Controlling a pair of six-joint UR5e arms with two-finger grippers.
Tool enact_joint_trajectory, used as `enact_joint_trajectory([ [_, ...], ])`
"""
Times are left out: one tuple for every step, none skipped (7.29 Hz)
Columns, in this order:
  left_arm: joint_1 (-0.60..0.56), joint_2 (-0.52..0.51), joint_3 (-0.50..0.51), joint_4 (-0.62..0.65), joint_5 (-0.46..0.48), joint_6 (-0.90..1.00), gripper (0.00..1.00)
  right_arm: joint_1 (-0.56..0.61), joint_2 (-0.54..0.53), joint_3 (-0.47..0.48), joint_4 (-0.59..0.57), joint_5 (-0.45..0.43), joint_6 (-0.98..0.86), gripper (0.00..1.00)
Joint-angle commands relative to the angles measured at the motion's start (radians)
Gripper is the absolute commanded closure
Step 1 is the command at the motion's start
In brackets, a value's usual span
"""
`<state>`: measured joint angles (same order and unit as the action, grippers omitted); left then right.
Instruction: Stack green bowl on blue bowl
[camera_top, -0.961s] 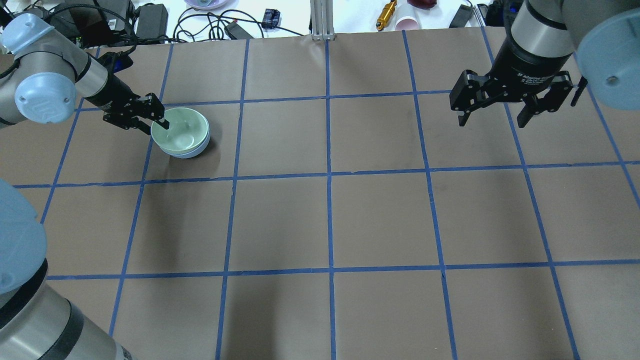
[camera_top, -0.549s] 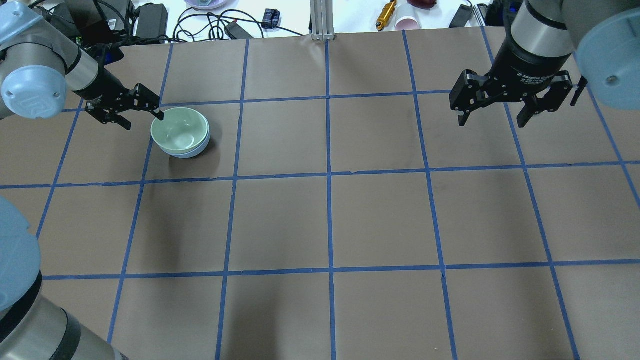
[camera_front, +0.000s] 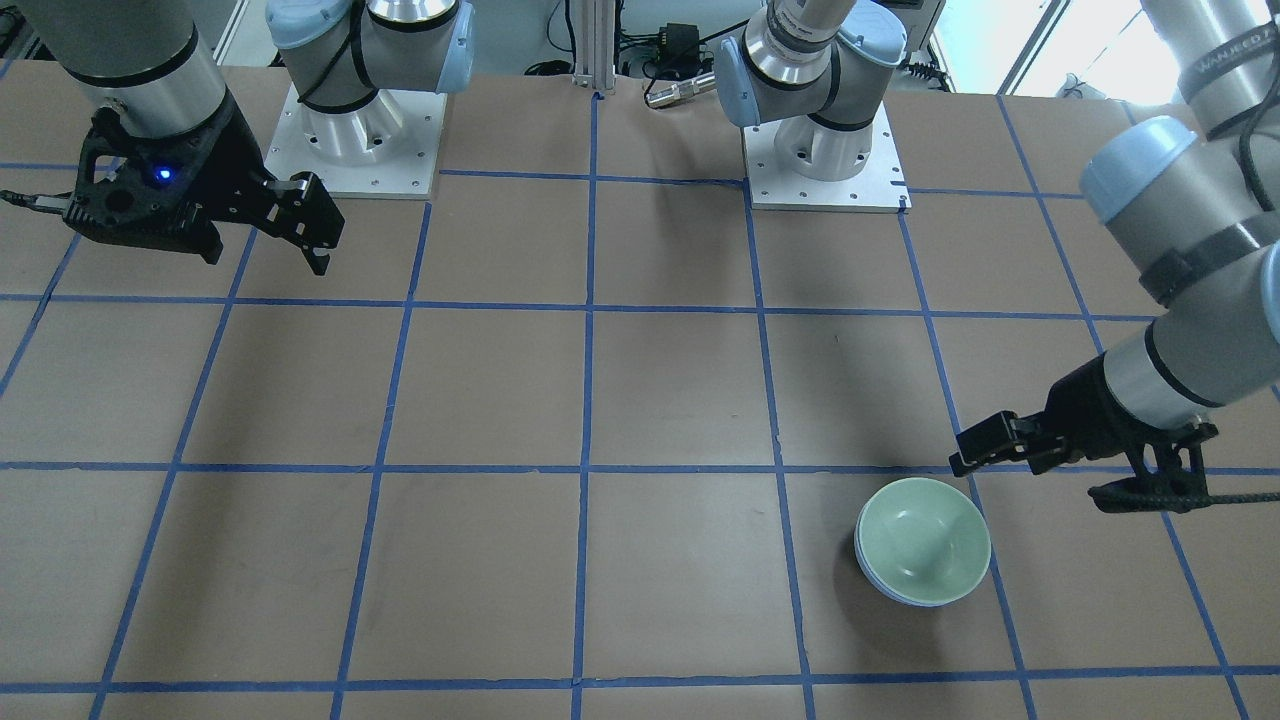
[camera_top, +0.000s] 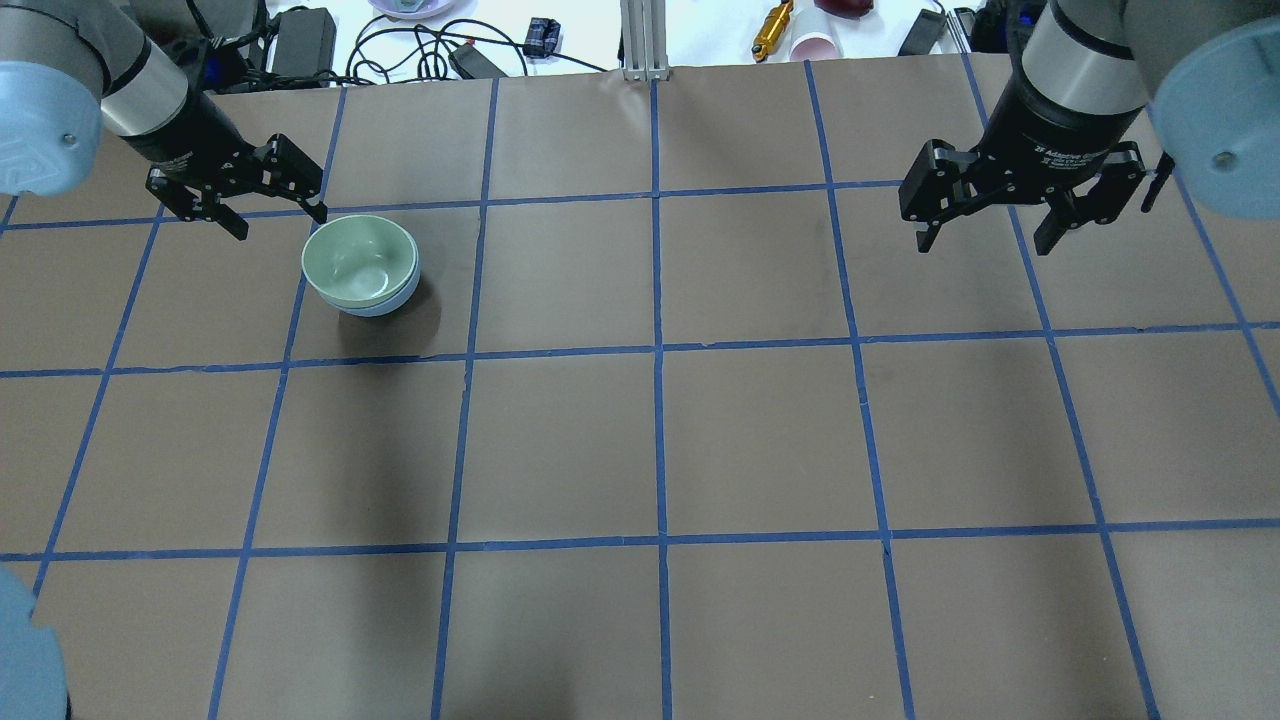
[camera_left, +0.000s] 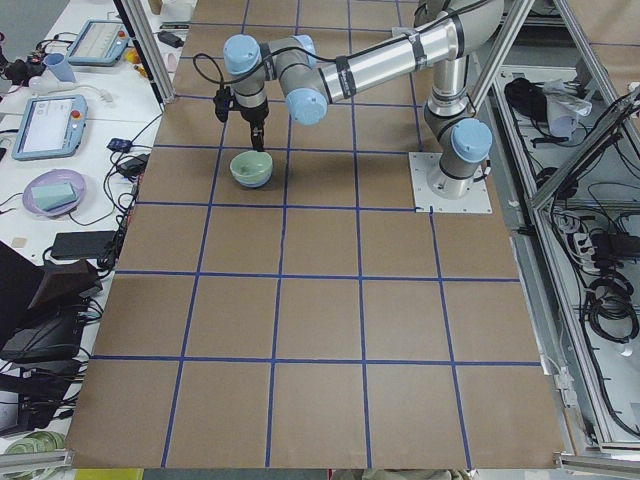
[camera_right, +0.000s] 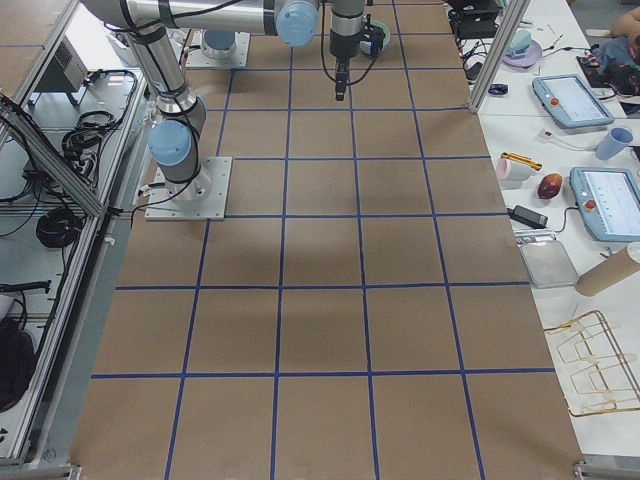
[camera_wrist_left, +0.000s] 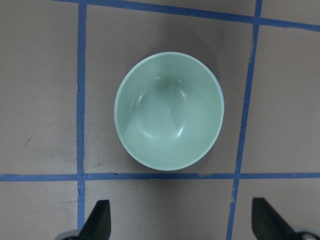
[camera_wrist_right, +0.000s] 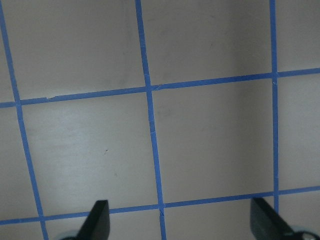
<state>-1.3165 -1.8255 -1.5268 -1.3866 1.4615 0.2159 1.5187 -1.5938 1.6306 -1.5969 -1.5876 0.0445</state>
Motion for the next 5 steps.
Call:
enact_joint_trajectory([
  [-0.113, 0.115, 0.025, -0.078, 0.036, -0.053, 0.00, 0.000, 0.000, 0.000, 0.000, 0.000, 0.000, 0.00],
  [-0.156, 0.153, 0.019, -0.113, 0.080, -0.088, 0.00, 0.000, 0.000, 0.000, 0.000, 0.000, 0.000, 0.00],
  [-0.220, 0.193, 0.013, -0.132, 0.130, -0.105, 0.00, 0.000, 0.000, 0.000, 0.000, 0.000, 0.000, 0.00],
  [-0.257, 0.225, 0.016, -0.168, 0.132, -0.136, 0.00, 0.000, 0.000, 0.000, 0.000, 0.000, 0.000, 0.00],
  [-0.262, 0.251, 0.014, -0.192, 0.122, -0.188, 0.00, 0.000, 0.000, 0.000, 0.000, 0.000, 0.000, 0.00],
])
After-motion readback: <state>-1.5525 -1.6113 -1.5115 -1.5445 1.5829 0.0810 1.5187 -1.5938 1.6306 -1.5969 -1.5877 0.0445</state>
